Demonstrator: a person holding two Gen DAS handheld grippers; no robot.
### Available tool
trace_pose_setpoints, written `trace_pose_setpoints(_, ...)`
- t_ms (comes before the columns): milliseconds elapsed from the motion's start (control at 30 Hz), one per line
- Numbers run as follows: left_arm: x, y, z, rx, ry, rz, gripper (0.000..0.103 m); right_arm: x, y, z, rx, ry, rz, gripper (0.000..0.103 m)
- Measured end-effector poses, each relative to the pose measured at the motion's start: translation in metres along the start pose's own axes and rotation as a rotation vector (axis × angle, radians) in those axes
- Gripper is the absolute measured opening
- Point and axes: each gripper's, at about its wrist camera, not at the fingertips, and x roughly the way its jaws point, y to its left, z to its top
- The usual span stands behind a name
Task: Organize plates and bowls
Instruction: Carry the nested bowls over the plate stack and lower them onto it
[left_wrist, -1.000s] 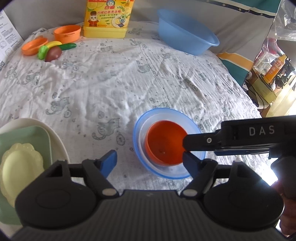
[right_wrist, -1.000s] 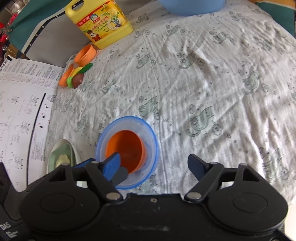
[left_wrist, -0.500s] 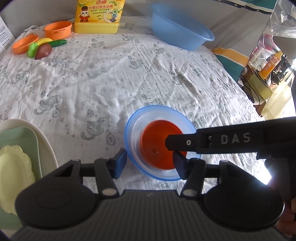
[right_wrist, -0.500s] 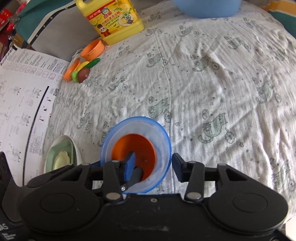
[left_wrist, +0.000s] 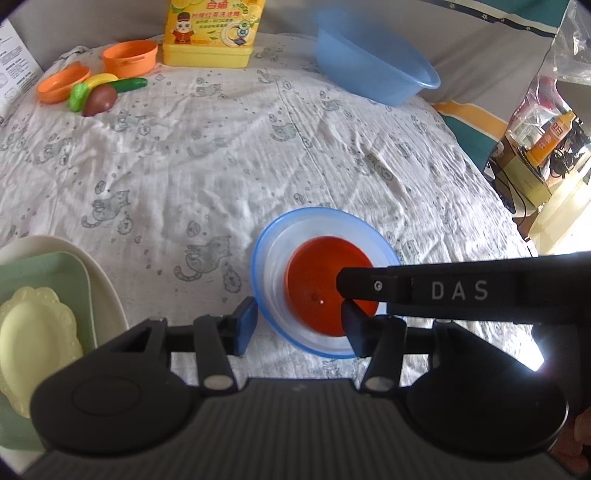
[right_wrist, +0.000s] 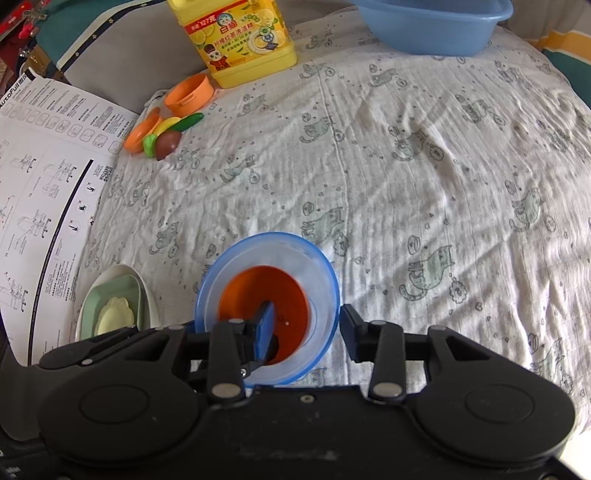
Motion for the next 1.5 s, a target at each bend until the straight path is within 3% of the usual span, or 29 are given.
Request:
trace_pose_setpoints(433,-0.027,0.020,0.008,-0.067,-0.041,0.035,0.049,-0.005,0.034,0.011,-0.054,-0.014,0.021,0.039)
trace_pose_setpoints(1133,-0.088,0.094,0.004,-0.184,-0.115,0.145,0.049,0.005,0.139,0.017,-0.203,-0.007,0.118,0.039)
trace_pose_setpoints(1500,-0.111,0.139,-0.012,-0.245,-0.112,0.207,0.049,0.023,0.193,0.011,-0.277,0.054,0.173,0.039)
